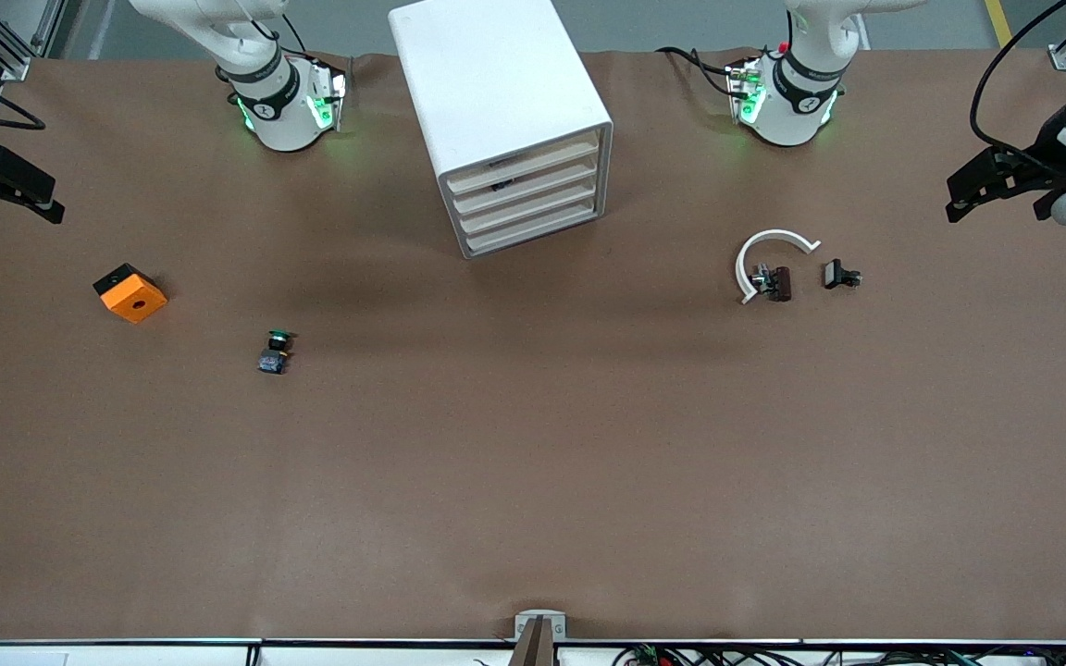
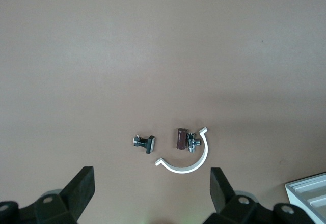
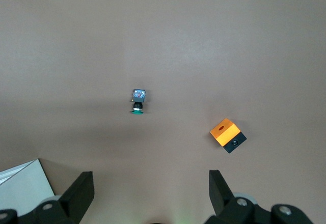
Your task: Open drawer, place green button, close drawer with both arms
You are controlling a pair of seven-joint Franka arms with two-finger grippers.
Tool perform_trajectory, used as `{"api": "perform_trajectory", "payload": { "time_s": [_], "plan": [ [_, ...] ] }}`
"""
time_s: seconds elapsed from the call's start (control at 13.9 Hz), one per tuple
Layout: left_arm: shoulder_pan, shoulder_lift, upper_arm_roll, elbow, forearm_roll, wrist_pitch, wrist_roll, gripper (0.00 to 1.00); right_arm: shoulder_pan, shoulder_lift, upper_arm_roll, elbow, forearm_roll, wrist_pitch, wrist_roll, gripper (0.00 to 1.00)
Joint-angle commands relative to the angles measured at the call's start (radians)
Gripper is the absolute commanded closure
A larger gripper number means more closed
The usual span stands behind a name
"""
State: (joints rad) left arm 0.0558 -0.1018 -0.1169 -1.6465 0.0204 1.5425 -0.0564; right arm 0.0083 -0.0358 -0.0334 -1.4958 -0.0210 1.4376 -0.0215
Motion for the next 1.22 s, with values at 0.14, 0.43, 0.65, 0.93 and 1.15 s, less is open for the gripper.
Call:
{"api": "perform_trajectory", "payload": {
  "time_s": [0.14,0.43,0.65,0.93,1.15],
  "plan": [
    [-0.001,0.013,-0.001,0.028,-0.010,-0.027,0.013,0.00,-0.021,0.004,0.010,0.019,-0.010,-0.019,-0.011,0.00],
    [-0.037,0.238,-0.018,0.181,-0.008,-0.050,-0.003,0.00,-0.019,0.025,0.012,0.000,-0.011,-0.057,-0.034,0.00],
    [-0.048,0.362,-0.020,0.182,-0.010,0.035,-0.008,0.00,-0.017,0.091,0.012,-0.035,-0.010,-0.046,-0.034,0.00],
    [-0.140,0.479,-0.020,0.180,-0.014,0.125,-0.106,0.00,-0.013,0.096,0.013,-0.330,-0.005,0.266,-0.034,0.00],
    [-0.221,0.577,-0.020,0.182,-0.061,0.140,-0.420,0.00,0.012,0.102,0.013,-0.577,-0.002,0.608,-0.019,0.00]
  ]
}}
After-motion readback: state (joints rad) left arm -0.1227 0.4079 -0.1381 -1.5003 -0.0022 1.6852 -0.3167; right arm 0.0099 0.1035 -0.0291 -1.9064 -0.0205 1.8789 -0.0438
